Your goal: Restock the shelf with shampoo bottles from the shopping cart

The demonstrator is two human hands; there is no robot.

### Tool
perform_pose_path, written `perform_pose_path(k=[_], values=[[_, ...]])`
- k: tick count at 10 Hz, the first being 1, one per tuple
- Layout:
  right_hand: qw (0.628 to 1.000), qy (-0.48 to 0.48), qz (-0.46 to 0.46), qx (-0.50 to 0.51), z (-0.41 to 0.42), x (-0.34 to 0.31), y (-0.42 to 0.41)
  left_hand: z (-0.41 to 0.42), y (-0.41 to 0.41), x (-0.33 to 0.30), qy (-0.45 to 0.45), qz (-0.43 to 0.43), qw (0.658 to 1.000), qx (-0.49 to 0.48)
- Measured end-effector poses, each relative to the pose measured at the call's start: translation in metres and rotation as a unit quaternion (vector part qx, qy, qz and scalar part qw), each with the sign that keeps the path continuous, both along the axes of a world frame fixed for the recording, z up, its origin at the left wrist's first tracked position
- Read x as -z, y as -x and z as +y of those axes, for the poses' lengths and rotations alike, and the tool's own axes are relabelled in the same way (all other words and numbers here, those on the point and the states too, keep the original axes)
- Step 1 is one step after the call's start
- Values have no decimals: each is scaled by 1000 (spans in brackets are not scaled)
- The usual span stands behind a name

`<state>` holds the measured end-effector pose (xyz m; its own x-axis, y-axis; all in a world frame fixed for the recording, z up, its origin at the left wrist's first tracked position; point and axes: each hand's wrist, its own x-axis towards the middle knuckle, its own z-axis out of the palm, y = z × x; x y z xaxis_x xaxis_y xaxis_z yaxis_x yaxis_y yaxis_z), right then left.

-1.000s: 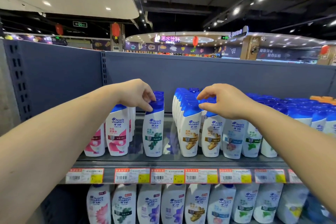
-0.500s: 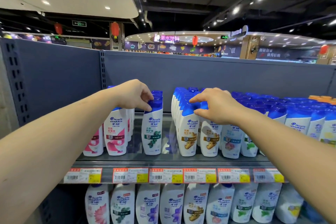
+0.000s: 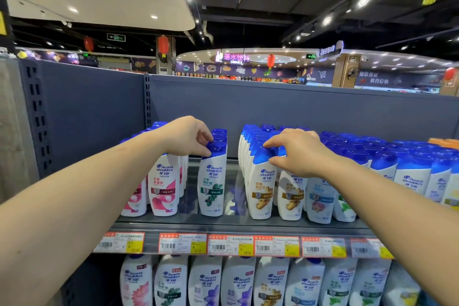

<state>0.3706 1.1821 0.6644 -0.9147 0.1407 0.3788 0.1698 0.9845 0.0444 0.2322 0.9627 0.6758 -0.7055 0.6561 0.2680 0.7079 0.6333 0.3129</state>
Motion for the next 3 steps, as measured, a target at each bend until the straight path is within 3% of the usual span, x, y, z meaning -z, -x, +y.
perform_pose_path(k=[2, 3], values=[[1000, 17, 12, 14, -3, 2, -4, 0, -10, 3, 18, 30, 999, -17], [993, 61, 101, 6, -6, 11, -15, 2, -24, 11, -31, 115, 993, -27]])
